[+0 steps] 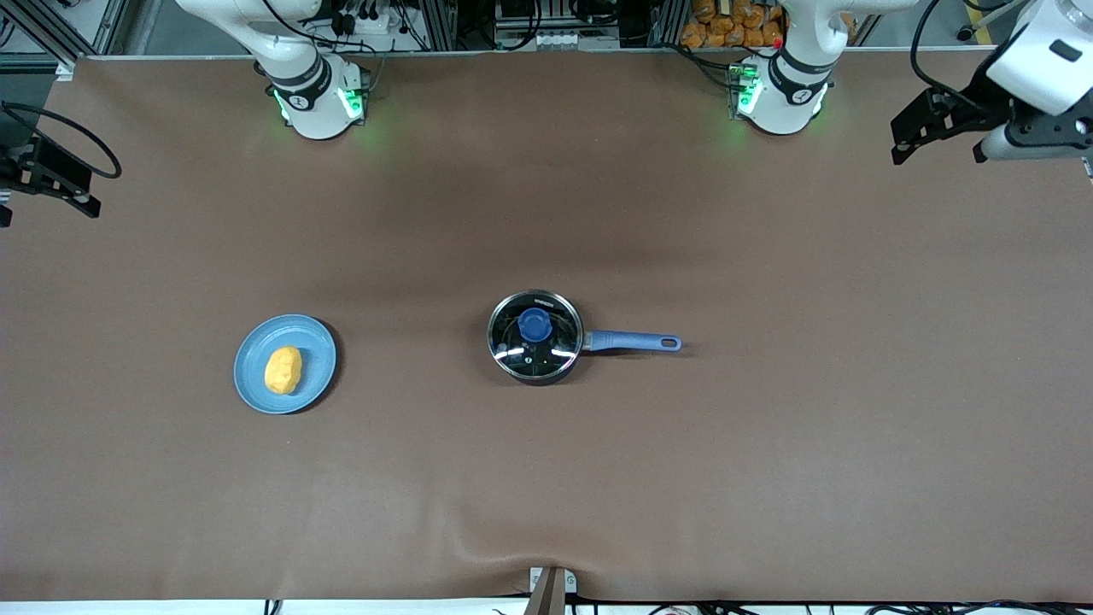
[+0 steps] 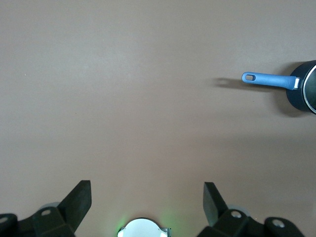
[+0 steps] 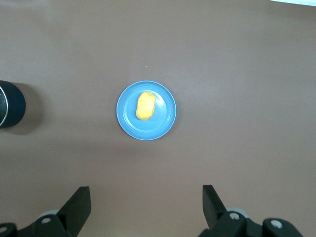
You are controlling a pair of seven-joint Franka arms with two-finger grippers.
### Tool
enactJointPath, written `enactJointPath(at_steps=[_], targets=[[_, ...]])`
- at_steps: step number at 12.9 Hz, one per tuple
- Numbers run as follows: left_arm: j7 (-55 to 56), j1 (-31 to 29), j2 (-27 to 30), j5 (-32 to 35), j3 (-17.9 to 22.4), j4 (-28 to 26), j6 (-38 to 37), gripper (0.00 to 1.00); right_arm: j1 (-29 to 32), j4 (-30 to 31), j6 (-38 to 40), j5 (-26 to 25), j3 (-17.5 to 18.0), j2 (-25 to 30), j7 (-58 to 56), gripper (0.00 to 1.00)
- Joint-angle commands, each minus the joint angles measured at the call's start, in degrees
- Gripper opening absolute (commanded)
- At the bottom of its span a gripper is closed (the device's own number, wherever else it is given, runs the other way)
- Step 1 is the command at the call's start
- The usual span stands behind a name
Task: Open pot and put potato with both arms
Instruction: 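Move the left gripper toward the glass lid on the saucepan, then grasp the lid knob with the left gripper while the right gripper reaches the potato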
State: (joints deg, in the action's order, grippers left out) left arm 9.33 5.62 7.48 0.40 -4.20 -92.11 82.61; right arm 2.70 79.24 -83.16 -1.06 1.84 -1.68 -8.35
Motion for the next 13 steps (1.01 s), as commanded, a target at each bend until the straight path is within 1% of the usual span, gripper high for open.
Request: enactJointPath(at_steps=[1, 2, 4, 6, 7, 8, 10, 11, 12, 13], targets=[[0.4, 2.5, -4.9, -1.4, -0.9, 3.7, -1.1, 1.0, -0.4, -0.3, 0.2, -0.4, -0.1, 0.0, 0.1, 1.0], [0.6, 3.4, -7.1, -1.6, -2.1, 5.0, 1.6, 1.0, -0.4, -0.3, 0.2, -0.4, -0.2, 0.0, 0.1, 1.0], [2.8, 6.4, -12.2, -0.1, -5.5, 5.5, 7.8, 1.0, -0.4, -0.3, 0.2, -0.4, -0.2, 0.0, 0.1, 1.0], [10.7, 12.5, -16.9, 3.1, -6.4, 5.6, 12.5, 1.0, -0.4, -0.3, 0.2, -0.4, -0.1, 0.0, 0.1, 1.0], [16.5, 15.8, -19.7, 3.2, -6.4, 5.6, 16.8, 1.0, -0.4, -0.3, 0.2, -0.4, -0.1, 0.0, 0.1, 1.0], [21.3, 18.9, -22.7, 3.3, -6.3, 7.1, 20.4, 1.0, -0.4, -0.3, 0.2, -0.4, -0.2, 0.0, 0.1, 1.0], [27.3, 23.1, -30.1, 4.9, -6.0, 13.2, 21.8, 1.0, -0.4, -0.2, 0.2, -0.4, -0.1, 0.0, 0.1, 1.0], [31.5, 26.1, -33.0, 7.2, -5.8, 14.9, 22.2, 1.0, -0.4, -0.1, 0.2, -0.4, -0.1, 0.0, 0.1, 1.0], [38.0, 28.6, -35.8, 9.7, -5.6, 16.6, 24.2, 1.0, -0.4, -0.1, 0.2, -0.4, -0.1, 0.0, 0.1, 1.0], [41.8, 29.4, -38.2, 10.7, -5.6, 18.1, 25.7, 1.0, -0.4, -0.1, 0.2, -0.4, -0.1, -0.1, 0.0, 1.0]])
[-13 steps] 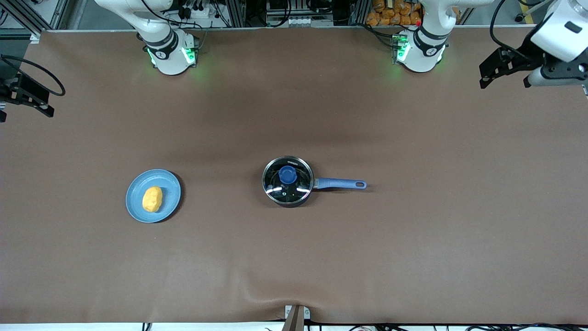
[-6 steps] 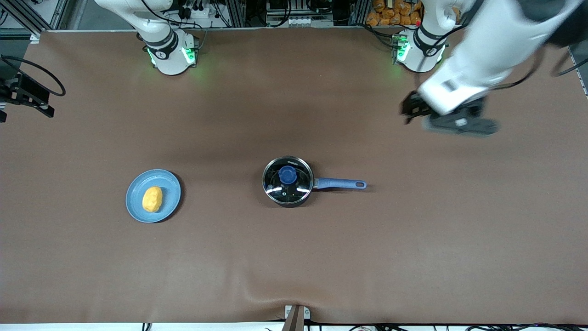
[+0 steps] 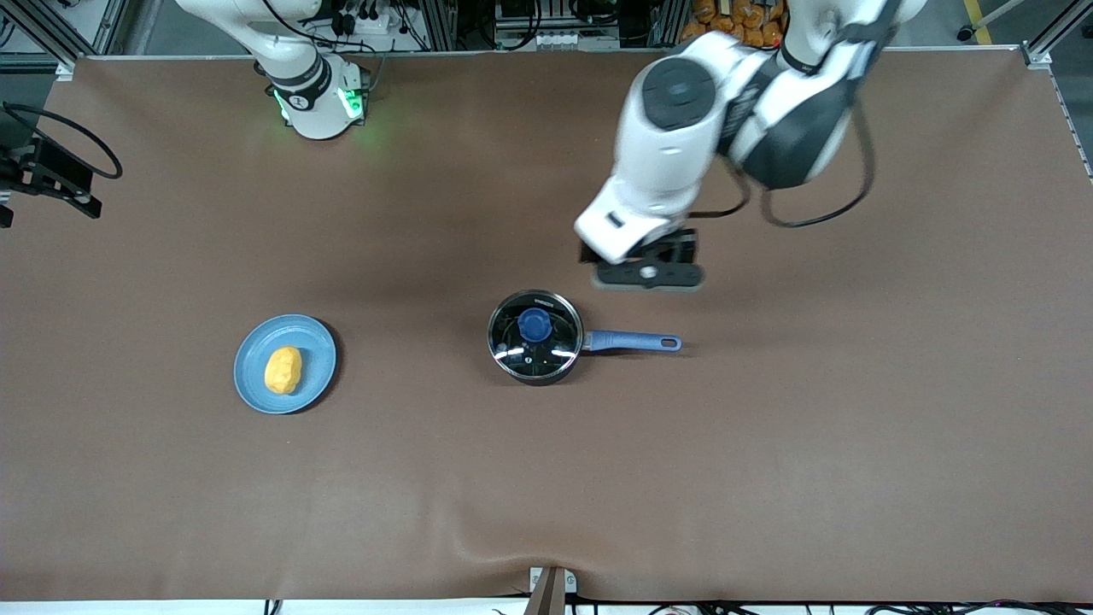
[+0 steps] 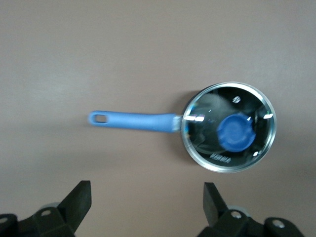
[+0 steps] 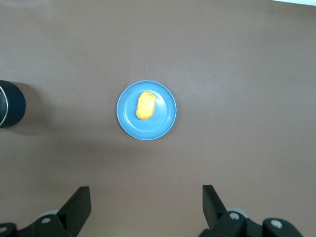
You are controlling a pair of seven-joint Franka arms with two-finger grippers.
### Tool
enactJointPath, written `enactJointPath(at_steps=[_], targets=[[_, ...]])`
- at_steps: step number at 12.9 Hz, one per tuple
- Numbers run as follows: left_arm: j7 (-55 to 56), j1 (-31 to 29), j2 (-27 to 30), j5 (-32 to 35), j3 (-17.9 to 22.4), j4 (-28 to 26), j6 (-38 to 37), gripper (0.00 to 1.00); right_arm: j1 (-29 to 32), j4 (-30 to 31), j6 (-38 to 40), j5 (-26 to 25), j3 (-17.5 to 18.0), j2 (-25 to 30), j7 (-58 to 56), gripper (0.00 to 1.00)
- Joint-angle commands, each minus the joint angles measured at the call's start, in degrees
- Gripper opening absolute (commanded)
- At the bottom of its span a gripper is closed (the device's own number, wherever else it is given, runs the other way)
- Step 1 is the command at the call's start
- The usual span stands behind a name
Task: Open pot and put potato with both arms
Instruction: 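Grasp the lid knob with the left gripper while the right gripper reaches the potato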
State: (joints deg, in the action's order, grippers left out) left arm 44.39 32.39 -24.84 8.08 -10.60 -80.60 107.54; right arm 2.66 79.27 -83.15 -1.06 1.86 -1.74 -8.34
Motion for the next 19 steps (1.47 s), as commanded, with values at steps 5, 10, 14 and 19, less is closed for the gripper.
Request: enactJointPath(at_steps=[5, 10, 14, 19], targets=[[11.6, 5.1, -12.6, 3.2, 0.8, 7.1, 11.2, 1.0, -4.4, 0.2, -0.7, -2.1, -0.1, -8.7, 0.0, 1.0], [16.8, 6.2, -16.3, 3.1, 0.7, 7.1, 16.8, 1.0, -3.8, 1.1, -7.5, 0.9, -0.4, -18.1, 0.3, 1.0], [19.8, 6.7, -18.1, 3.2, 0.7, 6.9, 19.6, 1.0, -2.2, 10.1, -15.7, 4.4, -0.5, -22.9, 1.0, 1.0], [20.3, 7.1, -19.5, 3.3, 0.8, 6.7, 19.8, 1.0, 0.4, 15.6, -31.0, 8.8, -0.5, -31.6, 1.0, 1.0]])
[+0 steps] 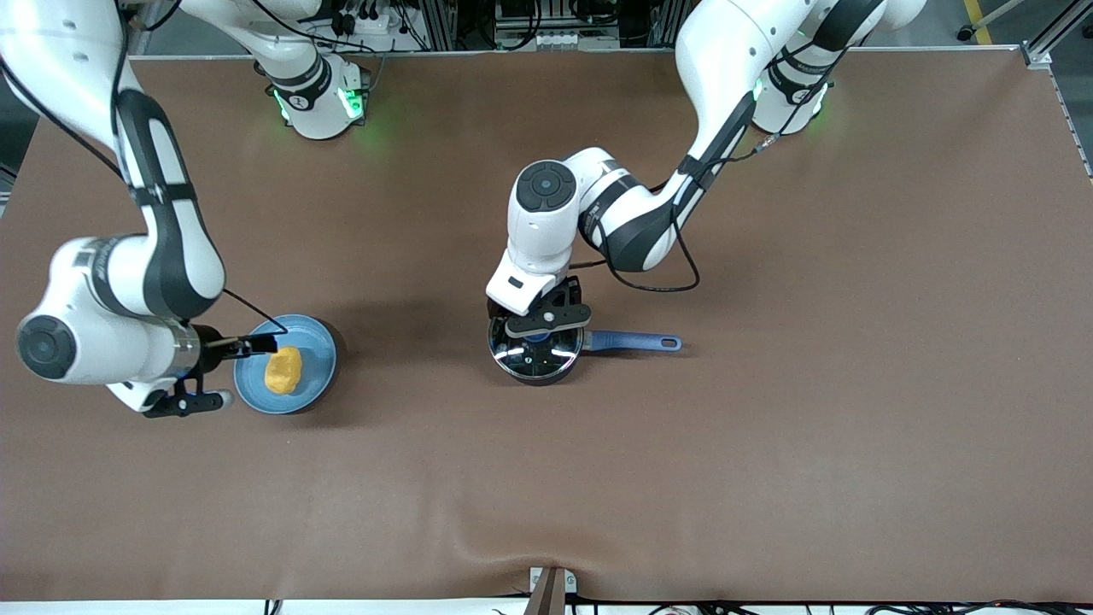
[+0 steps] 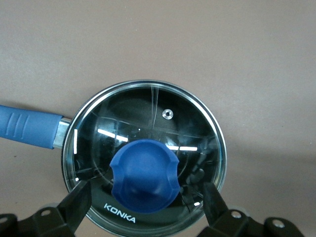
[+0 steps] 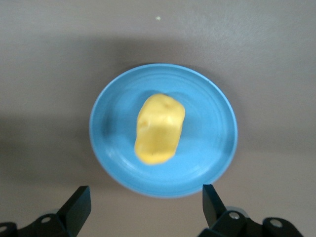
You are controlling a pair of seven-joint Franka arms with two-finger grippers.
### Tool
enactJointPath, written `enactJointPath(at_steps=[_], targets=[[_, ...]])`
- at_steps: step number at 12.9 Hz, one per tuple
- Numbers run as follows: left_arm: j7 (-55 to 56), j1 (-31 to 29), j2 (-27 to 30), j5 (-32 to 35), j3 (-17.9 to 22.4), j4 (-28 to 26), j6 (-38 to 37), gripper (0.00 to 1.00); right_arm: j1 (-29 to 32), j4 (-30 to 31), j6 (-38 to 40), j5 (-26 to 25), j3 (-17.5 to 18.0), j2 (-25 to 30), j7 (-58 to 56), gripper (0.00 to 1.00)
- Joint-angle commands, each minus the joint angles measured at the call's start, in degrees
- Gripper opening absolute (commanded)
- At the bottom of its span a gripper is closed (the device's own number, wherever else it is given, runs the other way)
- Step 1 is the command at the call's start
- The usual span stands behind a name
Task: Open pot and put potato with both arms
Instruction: 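Grasp the yellow potato with the right gripper while the left gripper holds the lid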
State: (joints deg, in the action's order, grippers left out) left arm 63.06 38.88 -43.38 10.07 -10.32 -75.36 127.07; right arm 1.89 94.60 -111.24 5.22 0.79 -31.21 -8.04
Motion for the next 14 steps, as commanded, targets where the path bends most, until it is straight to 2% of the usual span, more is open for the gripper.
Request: enactJointPath(at_steps=[1, 3, 5, 8, 9, 10, 11, 12, 14], targets=[[1.5, 0.4, -0.9, 1.3, 0.5, 1.4, 0.4, 1.0, 1.3, 0.3, -5.6, 2.9, 0.5, -4.1, 0.7, 1.0], [1.5, 0.1, -1.2, 1.2, 0.5, 1.4, 1.3, 1.0, 1.4, 0.3, -8.1, 3.0, 0.5, -6.0, 0.7, 1.0], [1.8, 0.1, -1.7, 1.2, 0.7, 1.4, 1.9, 1.0, 1.4, 0.3, -10.0, 6.2, 0.5, -7.4, 1.3, 1.0], [3.0, 0.1, -2.5, 1.0, 0.8, 1.4, 2.7, 1.0, 0.8, 0.4, -9.5, 6.6, 0.6, -7.9, 4.9, 1.0], [3.2, 0.1, -2.5, 1.0, 0.8, 1.4, 2.9, 1.0, 0.6, 0.4, -9.0, 6.6, 0.5, -7.9, 4.9, 0.87], [3.5, 0.1, -2.5, 0.9, 0.8, 1.4, 2.9, 0.99, 0.3, 0.4, -7.8, 6.6, 0.6, -7.8, 4.9, 0.53], [3.7, 0.1, -2.6, 0.9, 0.8, 1.4, 2.9, 0.98, 0.0, 0.3, -6.9, 6.6, 0.5, -7.7, 4.9, 0.34], [3.9, 0.1, -2.7, 0.8, 0.8, 1.4, 2.9, 0.95, -0.1, 0.3, -6.7, 6.6, 0.5, -7.5, 4.9, 0.24], [3.9, 0.1, -2.7, 0.6, 0.7, 1.4, 2.9, 0.86, -0.3, -0.2, -5.9, 6.5, 0.6, -7.5, 4.8, 0.14]])
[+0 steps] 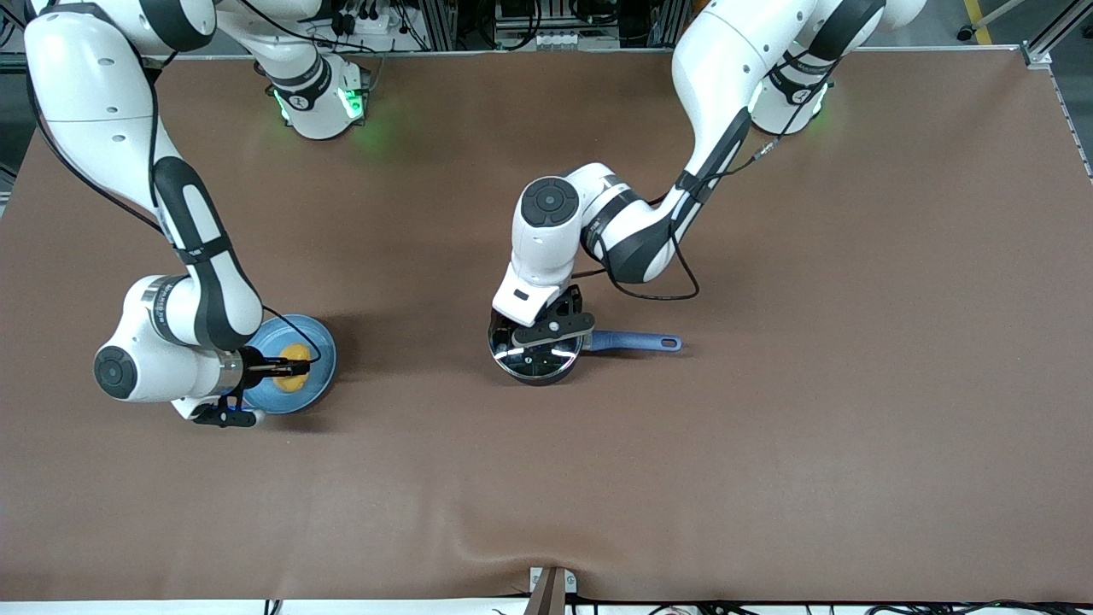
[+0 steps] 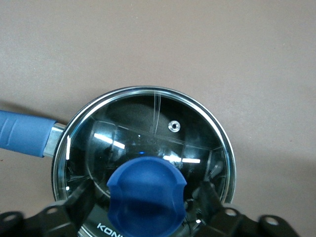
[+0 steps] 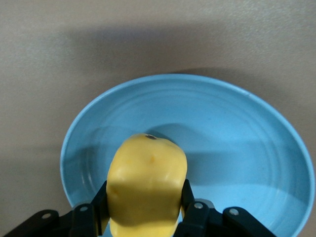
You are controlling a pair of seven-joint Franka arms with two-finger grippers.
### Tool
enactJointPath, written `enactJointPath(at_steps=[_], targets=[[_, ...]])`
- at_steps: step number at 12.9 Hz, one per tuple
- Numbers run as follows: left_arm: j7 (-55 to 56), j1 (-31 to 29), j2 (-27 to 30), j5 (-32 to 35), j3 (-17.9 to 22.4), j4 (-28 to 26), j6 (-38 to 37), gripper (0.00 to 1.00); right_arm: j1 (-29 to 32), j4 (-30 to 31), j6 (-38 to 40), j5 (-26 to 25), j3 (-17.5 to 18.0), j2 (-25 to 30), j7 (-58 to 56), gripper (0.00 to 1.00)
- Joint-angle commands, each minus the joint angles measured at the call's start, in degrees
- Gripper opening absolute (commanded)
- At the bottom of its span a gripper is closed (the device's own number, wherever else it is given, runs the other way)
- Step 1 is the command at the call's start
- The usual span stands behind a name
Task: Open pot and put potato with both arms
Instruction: 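Grasp the yellow potato with the right gripper while the left gripper holds the lid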
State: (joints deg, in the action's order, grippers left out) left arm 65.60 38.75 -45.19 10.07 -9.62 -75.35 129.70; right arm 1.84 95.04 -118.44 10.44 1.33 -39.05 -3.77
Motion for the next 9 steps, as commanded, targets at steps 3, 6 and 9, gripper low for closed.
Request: enactJointPath(at_steps=[3, 6, 9], targets=[[2.5, 0.1, -1.0, 0.5, 0.0, 1.3, 0.3, 0.27, -1.5, -3.1, 3.9, 1.3, 0.3, 1.2, 0.6, 0.12], [4.1, 0.1, -0.3, 0.4, 0.0, 1.3, 0.2, 0.0, -4.5, -5.5, 6.5, 1.3, 0.4, 2.7, 2.7, 0.12], [3.8, -0.9, 2.3, -0.8, 0.0, 1.3, -0.8, 0.0, -8.4, -5.4, 6.5, 1.3, 0.4, 4.8, 8.4, 0.12]])
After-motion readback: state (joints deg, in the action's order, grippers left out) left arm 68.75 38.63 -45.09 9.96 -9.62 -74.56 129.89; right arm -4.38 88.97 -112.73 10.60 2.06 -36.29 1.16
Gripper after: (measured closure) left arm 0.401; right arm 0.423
